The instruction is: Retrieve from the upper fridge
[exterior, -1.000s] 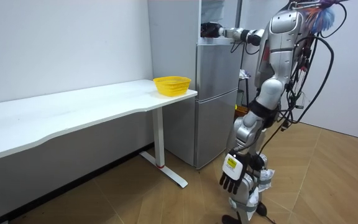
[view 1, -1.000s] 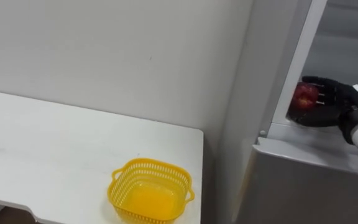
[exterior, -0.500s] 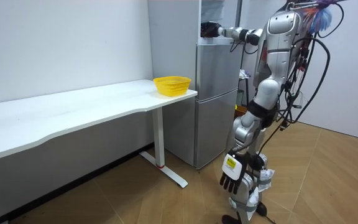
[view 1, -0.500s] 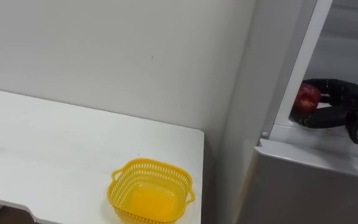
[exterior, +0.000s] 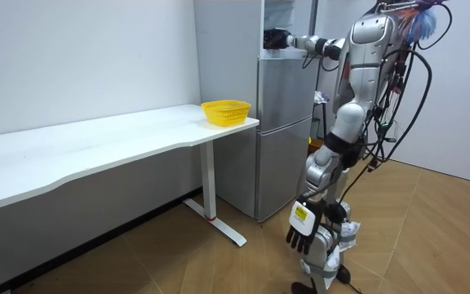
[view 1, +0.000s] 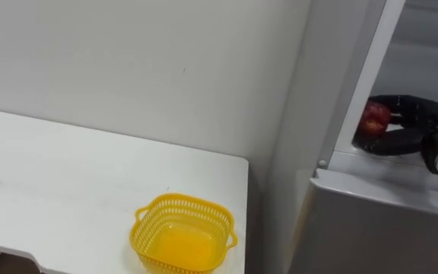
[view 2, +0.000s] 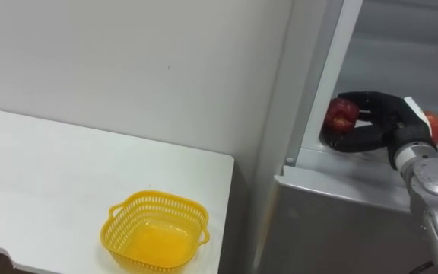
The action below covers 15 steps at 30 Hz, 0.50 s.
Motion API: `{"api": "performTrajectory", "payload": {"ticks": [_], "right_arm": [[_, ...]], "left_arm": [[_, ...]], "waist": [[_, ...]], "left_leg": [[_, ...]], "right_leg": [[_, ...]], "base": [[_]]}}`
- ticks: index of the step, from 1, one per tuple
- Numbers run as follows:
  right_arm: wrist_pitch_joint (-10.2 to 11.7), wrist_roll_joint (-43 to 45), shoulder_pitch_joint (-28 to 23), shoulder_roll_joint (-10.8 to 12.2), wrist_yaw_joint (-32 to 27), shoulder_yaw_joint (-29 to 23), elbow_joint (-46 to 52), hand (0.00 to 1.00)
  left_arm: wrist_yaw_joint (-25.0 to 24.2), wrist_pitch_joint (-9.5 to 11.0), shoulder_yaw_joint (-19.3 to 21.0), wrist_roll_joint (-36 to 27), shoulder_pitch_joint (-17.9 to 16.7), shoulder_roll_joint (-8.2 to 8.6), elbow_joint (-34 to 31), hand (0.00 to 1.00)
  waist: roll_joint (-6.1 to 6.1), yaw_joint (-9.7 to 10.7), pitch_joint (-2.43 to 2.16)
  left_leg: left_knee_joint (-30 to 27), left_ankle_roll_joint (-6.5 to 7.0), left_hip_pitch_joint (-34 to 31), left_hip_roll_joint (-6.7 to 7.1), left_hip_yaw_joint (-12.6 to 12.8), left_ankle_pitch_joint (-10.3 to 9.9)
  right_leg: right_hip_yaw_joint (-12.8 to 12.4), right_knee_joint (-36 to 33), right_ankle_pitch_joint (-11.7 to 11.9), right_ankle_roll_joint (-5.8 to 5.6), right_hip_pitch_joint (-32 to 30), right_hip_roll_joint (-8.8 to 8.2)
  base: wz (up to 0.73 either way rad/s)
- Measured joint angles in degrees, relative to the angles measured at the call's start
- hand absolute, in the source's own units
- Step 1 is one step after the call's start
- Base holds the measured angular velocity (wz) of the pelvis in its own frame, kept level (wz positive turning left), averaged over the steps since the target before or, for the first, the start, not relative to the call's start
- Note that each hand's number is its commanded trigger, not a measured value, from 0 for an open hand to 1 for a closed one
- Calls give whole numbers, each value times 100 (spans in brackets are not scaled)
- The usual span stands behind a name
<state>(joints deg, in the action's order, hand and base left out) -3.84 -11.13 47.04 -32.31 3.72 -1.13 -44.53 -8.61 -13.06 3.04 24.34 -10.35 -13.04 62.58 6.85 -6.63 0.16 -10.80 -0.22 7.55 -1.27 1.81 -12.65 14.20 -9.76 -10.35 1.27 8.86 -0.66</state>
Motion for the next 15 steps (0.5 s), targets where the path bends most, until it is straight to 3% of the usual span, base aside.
{"api": "performTrajectory", "payload": {"ticks": [5,11,15], "right_arm": [[-1,-5,-184,64,-192,5,508,100],[4,-109,-1061,124,-769,-50,1872,100],[1,24,-1846,447,-1164,-152,3020,100]], "left_arm": [[67,70,-39,-3,-16,-11,-3,0],[235,168,-215,-2,14,-39,-7,0],[360,221,-220,3,-25,-7,-3,0]], "waist": [[-55,18,-43],[-79,45,-52],[-147,82,-49]], "left_leg": [[-30,-5,-44,0,40,6],[-47,-5,-82,-2,47,6],[17,-6,-6,-21,210,4]], "right_leg": [[-14,-8,0,0,-59,3],[-98,-4,0,1,-103,10],[-215,-11,3,2,-111,33]], "base": [[-2],[-4],[-17]]}}
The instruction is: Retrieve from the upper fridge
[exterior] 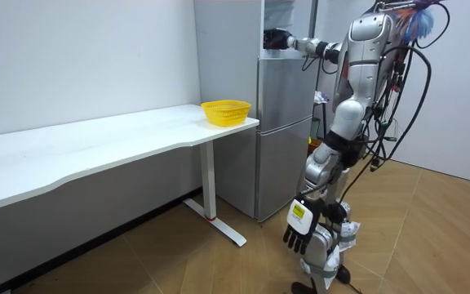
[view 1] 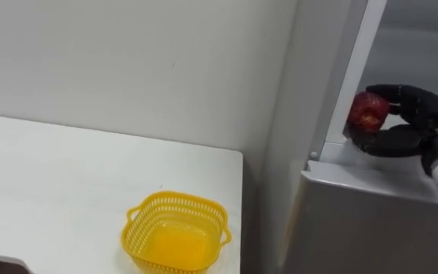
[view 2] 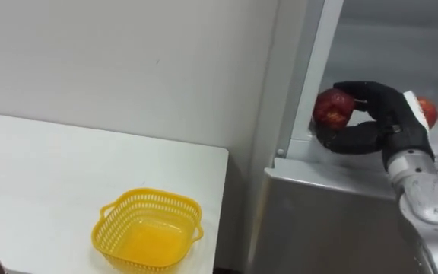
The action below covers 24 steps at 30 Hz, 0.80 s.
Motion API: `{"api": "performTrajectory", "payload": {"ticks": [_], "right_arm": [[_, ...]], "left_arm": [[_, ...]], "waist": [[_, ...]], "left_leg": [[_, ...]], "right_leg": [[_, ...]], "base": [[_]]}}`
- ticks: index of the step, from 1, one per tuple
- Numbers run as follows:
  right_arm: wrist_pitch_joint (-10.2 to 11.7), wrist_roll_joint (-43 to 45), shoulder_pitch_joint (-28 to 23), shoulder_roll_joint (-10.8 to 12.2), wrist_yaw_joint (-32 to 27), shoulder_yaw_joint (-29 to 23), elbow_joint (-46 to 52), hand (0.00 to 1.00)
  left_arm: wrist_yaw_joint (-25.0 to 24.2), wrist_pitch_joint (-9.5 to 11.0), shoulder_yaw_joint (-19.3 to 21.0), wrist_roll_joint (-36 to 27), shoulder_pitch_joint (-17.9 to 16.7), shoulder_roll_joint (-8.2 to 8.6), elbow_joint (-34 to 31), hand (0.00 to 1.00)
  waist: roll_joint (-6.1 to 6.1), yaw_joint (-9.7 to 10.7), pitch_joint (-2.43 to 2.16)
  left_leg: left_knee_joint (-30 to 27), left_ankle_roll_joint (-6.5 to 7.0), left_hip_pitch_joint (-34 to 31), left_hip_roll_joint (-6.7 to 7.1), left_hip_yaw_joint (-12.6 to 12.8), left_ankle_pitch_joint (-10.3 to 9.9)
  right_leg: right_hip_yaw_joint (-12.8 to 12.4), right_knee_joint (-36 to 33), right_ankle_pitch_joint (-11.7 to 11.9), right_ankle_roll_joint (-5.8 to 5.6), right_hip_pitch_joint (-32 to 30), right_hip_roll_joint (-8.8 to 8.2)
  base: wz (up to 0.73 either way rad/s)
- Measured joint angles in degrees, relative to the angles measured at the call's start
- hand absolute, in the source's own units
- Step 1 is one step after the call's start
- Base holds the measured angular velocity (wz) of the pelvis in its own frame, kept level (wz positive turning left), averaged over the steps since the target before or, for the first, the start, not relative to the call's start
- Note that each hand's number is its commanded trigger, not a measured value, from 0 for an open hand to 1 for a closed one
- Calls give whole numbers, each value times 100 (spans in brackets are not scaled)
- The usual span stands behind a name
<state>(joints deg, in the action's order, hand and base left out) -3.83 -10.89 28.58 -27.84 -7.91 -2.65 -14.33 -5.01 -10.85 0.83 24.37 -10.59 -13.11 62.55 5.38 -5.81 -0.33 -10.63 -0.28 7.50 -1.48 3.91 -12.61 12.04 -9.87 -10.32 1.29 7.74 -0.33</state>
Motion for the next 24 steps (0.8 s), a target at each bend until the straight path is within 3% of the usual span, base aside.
{"api": "performTrajectory", "payload": {"ticks": [3,4,9,14,18,21,24], "right_arm": [[79,-18,-709,327,-151,-78,936,100],[94,-129,-932,400,-148,-76,1189,100],[112,-183,-1781,728,-283,-72,2009,100],[149,-161,-2115,822,-547,-101,2376,100],[260,288,-2475,1185,-784,-101,2787,100],[380,853,-2556,1249,-851,-80,2987,100],[495,1370,-2555,1259,-959,-82,3330,100]], "left_arm": [[152,45,-5,-10,-23,56,70,0],[229,116,-5,-13,-21,82,151,0],[330,276,-1,-13,-54,121,223,0],[365,287,-4,-10,-297,195,176,0],[345,309,-1,-10,-420,383,185,0],[339,471,7,-10,-338,420,250,0],[332,611,7,-8,-245,414,439,0]], "waist": [[-80,97,-22],[-122,109,0],[-204,138,27],[-263,303,20],[-334,410,-39],[-413,400,-44],[-418,396,-30]], "left_leg": [[33,0,31,0,39,-2],[37,0,54,-3,65,-2],[98,1,108,-1,88,-1],[41,3,74,8,83,-1],[44,3,11,5,109,-1],[47,3,0,-5,162,0],[68,2,-23,-14,211,1]], "right_leg": [[-27,-4,0,0,4,2],[-72,-8,4,2,12,7],[-117,-26,4,1,28,8],[-112,18,3,-7,27,-1],[-125,6,2,-7,-63,7],[-223,-24,2,-5,-173,18],[-267,-38,-3,-1,-192,28]], "base": [[-7],[-10],[-4],[2],[-4],[-12],[-8]]}}
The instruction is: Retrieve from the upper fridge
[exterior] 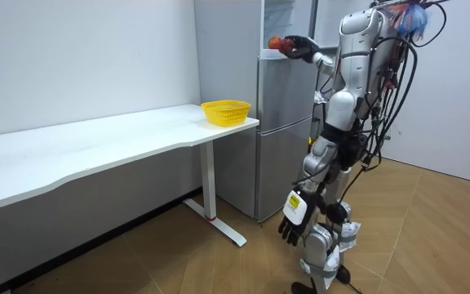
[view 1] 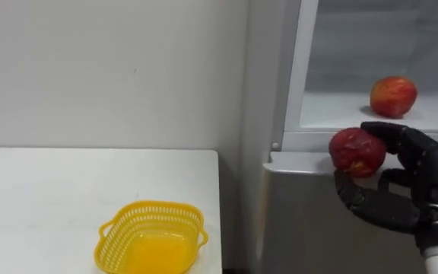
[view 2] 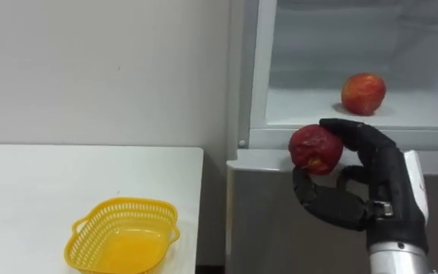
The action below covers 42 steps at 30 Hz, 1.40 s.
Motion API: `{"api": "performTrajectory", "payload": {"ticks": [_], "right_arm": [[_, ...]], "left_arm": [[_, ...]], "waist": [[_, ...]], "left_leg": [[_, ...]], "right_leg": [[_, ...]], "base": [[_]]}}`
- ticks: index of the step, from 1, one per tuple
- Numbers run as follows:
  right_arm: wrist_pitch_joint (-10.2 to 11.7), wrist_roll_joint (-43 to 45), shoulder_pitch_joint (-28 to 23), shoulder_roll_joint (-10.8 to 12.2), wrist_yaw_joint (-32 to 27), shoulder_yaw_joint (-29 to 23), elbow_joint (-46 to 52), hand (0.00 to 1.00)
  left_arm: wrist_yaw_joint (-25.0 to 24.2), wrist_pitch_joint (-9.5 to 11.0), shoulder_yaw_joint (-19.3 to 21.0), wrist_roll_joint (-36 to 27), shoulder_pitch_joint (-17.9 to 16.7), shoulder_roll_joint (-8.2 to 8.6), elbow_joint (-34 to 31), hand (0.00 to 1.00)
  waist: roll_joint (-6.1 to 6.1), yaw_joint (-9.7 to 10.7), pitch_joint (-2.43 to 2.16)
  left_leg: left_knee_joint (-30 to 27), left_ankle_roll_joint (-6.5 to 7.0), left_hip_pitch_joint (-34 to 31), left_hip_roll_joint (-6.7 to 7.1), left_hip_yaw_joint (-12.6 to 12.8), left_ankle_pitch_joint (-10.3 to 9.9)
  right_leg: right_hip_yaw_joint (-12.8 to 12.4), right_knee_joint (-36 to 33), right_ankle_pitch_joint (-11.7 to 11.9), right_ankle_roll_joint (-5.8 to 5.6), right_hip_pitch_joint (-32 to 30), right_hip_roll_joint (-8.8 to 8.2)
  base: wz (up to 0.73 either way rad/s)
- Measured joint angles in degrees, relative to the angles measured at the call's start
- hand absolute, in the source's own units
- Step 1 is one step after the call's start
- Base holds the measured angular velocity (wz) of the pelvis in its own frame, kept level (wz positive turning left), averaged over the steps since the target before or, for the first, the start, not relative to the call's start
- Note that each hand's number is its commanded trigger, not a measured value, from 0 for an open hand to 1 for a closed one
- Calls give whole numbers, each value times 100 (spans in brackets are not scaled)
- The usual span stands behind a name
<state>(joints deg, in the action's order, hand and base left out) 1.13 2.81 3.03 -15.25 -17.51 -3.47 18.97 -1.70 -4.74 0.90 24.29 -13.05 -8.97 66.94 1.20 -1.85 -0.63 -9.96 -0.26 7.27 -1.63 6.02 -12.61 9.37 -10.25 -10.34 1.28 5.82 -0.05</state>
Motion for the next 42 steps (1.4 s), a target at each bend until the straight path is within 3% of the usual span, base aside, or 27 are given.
{"api": "performTrajectory", "payload": {"ticks": [4,7,10,13,22,24,27,32,42], "right_arm": [[372,498,1,4,-172,18,463,100],[499,968,6,1,-138,312,599,100],[513,1468,5,34,34,800,623,100],[514,1594,11,29,280,1058,620,100],[578,2237,476,-61,645,1464,331,100],[586,2348,541,-78,656,1556,195,100],[638,2400,696,-78,747,1602,-195,100],[556,2495,1060,-81,835,1608,-961,100],[369,2478,1467,-105,914,1897,-2378,100]], "left_arm": [[-50,80,-70,-6,105,-2,125,0],[-61,119,-176,-6,192,-17,256,0],[-47,137,-457,-7,208,-43,292,0],[-52,138,-563,-1,314,-45,283,0],[-180,229,-595,-1,481,-60,280,0],[-216,234,-594,0,497,-71,282,0],[-268,231,-595,-1,491,-92,289,0],[-296,227,-584,4,487,-128,279,0],[-530,127,-377,27,529,-184,140,0]], "waist": [[59,1,6],[95,-19,15],[105,-47,19],[124,-216,30],[258,-601,100],[309,-631,94],[387,-663,123],[426,-717,111],[419,-1059,110]], "left_leg": [[13,0,-10,-2,33,0],[17,0,-26,-3,30,0],[32,0,5,2,30,0],[36,0,0,2,28,0],[48,-1,-2,8,-101,-1],[37,-1,-68,14,-143,-1],[21,0,-99,17,-170,0],[9,0,-149,25,-277,0],[-6,2,-168,43,-396,2]], "right_leg": [[3,42,1,-1,-13,7],[4,36,1,-1,-4,8],[-5,42,1,-1,19,5],[6,38,0,-2,1,1],[75,60,1,-1,60,2],[104,61,1,-2,17,-4],[160,59,1,-1,15,-9],[192,56,2,-2,2,-18],[381,54,2,-3,31,-52]], "base": [[-1],[0],[0],[0],[5],[8],[8],[8],[6]]}}
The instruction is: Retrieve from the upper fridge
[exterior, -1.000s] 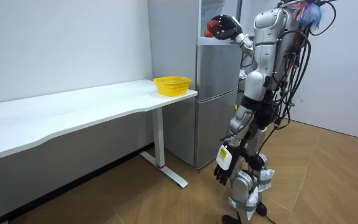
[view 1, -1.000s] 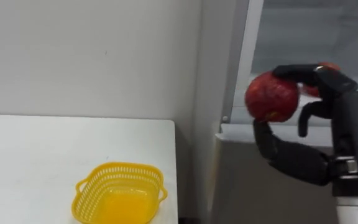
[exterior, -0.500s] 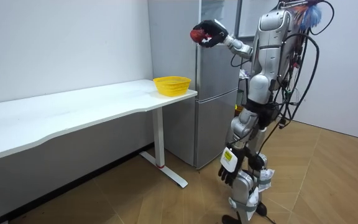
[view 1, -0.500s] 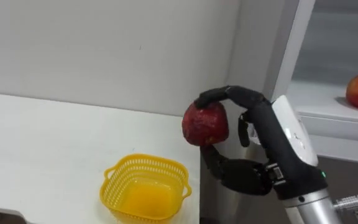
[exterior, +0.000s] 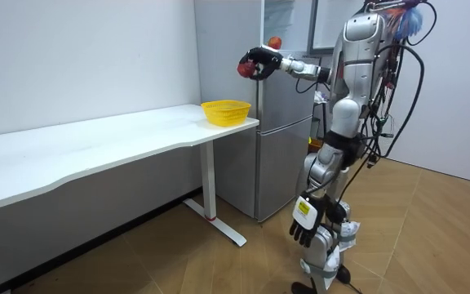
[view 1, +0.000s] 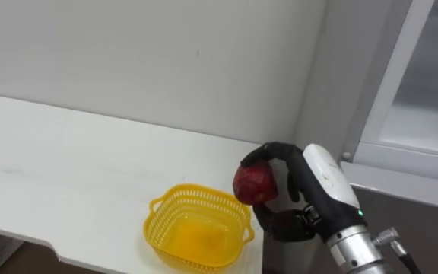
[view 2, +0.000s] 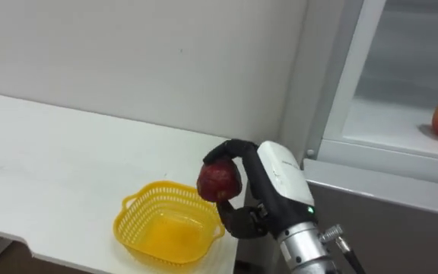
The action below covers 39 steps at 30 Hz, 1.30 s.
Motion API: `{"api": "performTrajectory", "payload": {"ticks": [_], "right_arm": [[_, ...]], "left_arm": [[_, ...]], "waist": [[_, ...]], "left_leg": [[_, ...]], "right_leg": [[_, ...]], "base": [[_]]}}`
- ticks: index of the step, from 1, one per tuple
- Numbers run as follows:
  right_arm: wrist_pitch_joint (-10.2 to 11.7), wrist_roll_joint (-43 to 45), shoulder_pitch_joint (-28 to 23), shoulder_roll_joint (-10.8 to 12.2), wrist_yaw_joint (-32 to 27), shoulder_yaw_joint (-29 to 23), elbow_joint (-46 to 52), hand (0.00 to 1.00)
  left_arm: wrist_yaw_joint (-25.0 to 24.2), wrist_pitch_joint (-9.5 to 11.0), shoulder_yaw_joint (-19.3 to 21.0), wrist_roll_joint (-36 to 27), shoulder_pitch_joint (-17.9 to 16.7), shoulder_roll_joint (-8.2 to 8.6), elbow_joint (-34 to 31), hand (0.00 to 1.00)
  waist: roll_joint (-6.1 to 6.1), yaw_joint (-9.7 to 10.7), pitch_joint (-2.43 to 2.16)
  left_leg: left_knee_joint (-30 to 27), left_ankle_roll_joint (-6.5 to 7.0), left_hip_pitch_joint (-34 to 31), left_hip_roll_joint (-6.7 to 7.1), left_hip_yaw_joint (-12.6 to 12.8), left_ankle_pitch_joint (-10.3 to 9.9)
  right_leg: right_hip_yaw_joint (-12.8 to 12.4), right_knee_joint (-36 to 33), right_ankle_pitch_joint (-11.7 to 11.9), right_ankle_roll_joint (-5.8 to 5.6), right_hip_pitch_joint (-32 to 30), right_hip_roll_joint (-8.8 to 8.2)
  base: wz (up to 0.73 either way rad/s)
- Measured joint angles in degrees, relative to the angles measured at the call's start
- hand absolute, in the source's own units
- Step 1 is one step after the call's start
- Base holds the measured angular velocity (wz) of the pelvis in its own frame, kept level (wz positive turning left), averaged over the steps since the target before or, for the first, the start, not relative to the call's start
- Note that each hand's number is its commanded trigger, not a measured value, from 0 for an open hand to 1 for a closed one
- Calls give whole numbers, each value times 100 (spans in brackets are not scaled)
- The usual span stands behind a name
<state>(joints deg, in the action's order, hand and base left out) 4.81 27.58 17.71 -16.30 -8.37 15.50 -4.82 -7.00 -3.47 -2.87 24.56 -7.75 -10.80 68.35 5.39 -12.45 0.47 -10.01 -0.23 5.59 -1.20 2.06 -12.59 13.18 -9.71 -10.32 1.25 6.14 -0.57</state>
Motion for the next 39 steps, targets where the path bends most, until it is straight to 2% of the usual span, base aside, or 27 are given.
{"api": "performTrajectory", "payload": {"ticks": [7,10,16,20,22,31,39], "right_arm": [[-152,250,720,-7,200,144,-1647,100],[-245,244,899,-87,223,187,-1896,100],[-368,264,933,-172,223,187,-1934,100],[-374,278,934,-188,224,188,-1934,100],[-374,288,936,-187,225,188,-1933,100],[-384,448,939,-185,227,188,-1932,100],[-494,452,940,-185,227,188,-1932,100]], "left_arm": [[-104,-35,37,19,-49,-171,-245,0],[-140,-131,36,17,-47,-188,-276,0],[-146,-170,32,15,-51,-200,-315,0],[-147,-172,32,12,-34,-205,-325,0],[-148,-174,29,-5,-18,-206,-325,0],[-181,-207,26,-14,-3,-211,-326,0],[-236,-244,-20,-11,5,-214,-329,0]], "waist": [[115,-79,-3],[138,-76,-4],[166,-165,7],[209,-199,24],[231,-206,16],[215,-214,28],[216,-213,28]], "left_leg": [[-73,4,-23,31,-187,3],[-131,7,-99,66,-290,3],[-141,22,-126,93,-373,13],[-162,22,-168,99,-399,13],[-169,23,-191,103,-398,13],[-161,25,-195,104,-398,15],[-166,25,-199,105,-395,15]], "right_leg": [[131,5,-6,-10,80,-23],[229,9,-10,-17,76,-46],[286,5,-21,-33,81,-65],[324,6,-23,-36,69,-73],[327,5,-24,-37,49,-79],[324,3,-24,-38,49,-82],[322,2,-24,-38,47,-82]], "base": [[12],[15],[8],[4],[2],[0],[0]]}}
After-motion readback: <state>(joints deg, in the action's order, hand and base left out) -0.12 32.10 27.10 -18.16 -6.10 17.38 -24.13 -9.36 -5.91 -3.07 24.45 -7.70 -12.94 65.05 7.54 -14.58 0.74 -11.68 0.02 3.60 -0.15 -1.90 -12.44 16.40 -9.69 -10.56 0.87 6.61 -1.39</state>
